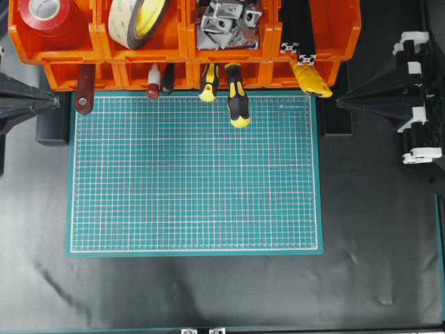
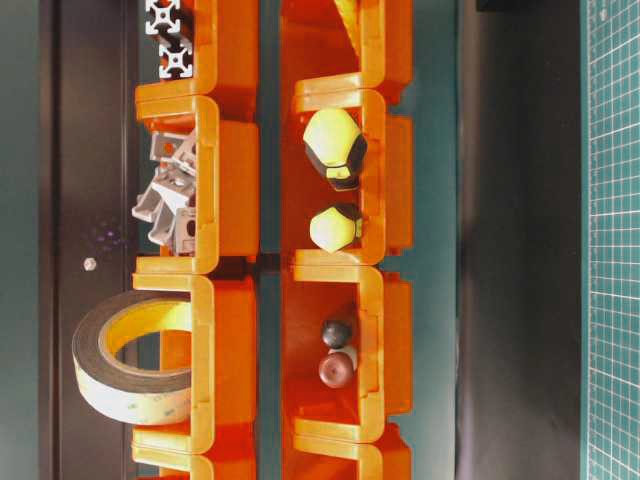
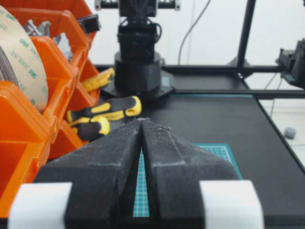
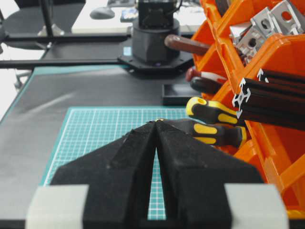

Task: Pick corner brachets from container rack with right arm.
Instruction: 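Raise the right gripper and move it toward the orange bin rack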

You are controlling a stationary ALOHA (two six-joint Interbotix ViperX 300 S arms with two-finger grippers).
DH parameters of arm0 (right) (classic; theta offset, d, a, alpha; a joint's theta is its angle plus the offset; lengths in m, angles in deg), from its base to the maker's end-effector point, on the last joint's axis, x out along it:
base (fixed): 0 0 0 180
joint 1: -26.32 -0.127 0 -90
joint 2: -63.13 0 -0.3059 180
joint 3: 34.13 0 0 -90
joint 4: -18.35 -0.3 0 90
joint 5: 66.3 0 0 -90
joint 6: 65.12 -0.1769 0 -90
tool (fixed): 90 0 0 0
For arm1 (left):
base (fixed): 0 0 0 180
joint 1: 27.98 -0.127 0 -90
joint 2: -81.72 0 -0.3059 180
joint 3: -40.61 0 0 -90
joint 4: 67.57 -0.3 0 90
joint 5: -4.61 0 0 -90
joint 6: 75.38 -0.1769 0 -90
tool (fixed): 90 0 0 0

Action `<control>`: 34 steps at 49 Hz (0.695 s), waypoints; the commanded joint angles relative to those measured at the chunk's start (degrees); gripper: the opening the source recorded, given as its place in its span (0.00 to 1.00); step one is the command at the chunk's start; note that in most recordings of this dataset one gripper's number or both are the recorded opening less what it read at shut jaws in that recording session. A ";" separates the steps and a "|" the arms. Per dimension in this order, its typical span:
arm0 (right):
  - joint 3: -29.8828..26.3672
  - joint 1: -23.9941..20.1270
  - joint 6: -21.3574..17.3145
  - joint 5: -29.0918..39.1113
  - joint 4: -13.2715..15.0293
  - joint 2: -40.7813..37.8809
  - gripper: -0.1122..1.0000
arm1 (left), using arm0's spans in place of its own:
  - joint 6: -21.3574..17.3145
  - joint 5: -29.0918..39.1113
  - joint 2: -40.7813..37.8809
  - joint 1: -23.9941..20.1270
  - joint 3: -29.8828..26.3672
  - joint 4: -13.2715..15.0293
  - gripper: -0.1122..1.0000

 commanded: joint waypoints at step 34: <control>-38.58 3.34 -4.13 58.10 3.69 -12.39 0.10 | 1.85 27.60 0.18 0.18 -15.03 -1.93 0.10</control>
